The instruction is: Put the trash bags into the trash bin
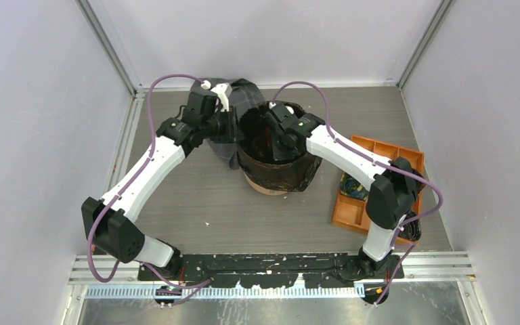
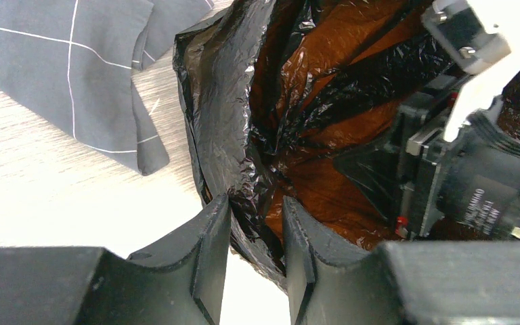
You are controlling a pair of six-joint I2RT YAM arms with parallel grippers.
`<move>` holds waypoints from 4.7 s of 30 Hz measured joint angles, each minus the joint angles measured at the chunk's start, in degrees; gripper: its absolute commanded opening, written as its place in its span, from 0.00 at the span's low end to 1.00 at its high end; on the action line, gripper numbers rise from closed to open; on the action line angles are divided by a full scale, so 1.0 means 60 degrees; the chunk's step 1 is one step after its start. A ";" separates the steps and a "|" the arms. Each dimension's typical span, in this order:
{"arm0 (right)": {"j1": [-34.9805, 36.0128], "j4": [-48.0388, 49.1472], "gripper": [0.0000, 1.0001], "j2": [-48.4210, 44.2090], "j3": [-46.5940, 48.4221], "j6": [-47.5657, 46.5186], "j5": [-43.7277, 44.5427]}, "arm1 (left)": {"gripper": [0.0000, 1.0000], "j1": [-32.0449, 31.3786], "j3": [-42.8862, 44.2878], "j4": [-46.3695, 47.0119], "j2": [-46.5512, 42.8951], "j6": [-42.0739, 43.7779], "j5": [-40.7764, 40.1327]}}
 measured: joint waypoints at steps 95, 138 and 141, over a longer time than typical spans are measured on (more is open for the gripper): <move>-0.4736 0.7697 0.57 -0.3818 -0.7012 0.3402 -0.1825 | 1.00 0.2178 -0.4025 0.4091 -0.0321 -0.4357 0.1574; -0.4146 0.3636 0.64 -1.0939 -0.9865 0.3646 -0.4000 | 1.00 0.2175 -0.4914 0.5184 0.0321 -0.4484 0.2138; -0.3439 0.3843 0.69 -1.0987 -1.0072 0.3916 -0.4000 | 1.00 0.2175 -0.4914 0.5184 0.0321 -0.4470 0.2138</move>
